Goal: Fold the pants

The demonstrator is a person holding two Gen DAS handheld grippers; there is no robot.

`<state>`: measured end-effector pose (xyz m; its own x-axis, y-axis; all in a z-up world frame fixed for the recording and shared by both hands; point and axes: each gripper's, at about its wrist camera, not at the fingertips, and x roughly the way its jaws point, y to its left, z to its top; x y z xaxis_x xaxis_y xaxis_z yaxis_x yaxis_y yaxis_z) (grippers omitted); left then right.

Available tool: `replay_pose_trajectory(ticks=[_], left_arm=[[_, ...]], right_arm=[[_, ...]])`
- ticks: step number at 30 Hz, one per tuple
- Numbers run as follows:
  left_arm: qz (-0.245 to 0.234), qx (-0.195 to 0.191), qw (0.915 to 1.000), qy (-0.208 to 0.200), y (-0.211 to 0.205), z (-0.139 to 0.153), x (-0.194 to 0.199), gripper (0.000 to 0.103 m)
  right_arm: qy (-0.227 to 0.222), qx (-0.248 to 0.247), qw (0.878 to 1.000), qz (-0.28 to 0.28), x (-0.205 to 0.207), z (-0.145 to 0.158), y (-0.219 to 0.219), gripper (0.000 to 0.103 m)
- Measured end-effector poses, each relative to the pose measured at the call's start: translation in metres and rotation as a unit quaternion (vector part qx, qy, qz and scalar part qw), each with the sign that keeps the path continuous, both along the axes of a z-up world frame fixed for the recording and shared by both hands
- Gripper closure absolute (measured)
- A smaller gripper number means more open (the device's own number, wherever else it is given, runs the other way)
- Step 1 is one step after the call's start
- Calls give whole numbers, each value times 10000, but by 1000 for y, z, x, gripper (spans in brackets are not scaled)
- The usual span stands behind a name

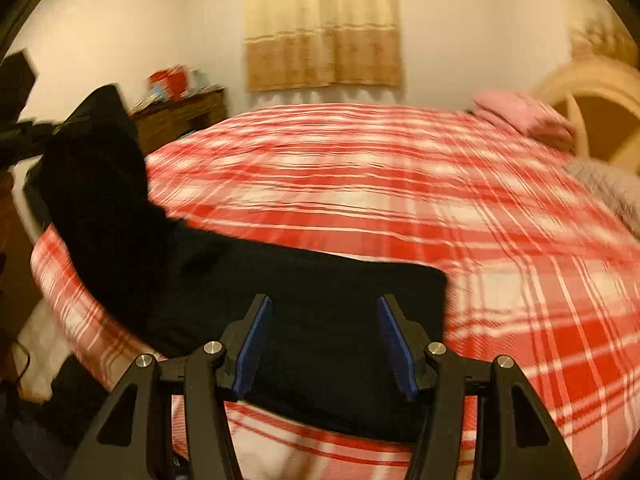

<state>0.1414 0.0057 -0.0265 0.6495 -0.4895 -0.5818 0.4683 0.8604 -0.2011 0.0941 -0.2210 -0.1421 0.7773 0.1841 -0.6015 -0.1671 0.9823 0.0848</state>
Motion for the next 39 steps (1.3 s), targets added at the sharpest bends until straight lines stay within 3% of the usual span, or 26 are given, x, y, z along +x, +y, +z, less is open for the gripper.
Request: replay_pose_trajectory(ticks=[5,10,23,27,32,37,39], left_arm=[[-481,164,9986,170,-56,-10,8,81],[-966,275,9941,412,-110,-26,13,81],[-1533,671,9820,874,-197,-86,18,78],[-1664,529,9807,876,-201,-88,7,67],[-1479,401,9878,264,-173,-63,-14,36],[-856,473,9952,-90,-129,-62,-13,29],[-539,572,9968,-130,-114,-69,-8,28]], right_arm=[[77,473,9952,-847,8,-5,-47,46],[59,736,9883,-1337,9,-11,-75,46],[171,871,9853,-1457,15,-24,-90,46],[131,1032,9829,-1517,13,-25,-97,46],[-32,1398,9809,-1354,8,-20,-99,41],[25,1638,9827,-865,6,-12,-82,40],[163,1471,9863,-732,7,-12,-67,40]])
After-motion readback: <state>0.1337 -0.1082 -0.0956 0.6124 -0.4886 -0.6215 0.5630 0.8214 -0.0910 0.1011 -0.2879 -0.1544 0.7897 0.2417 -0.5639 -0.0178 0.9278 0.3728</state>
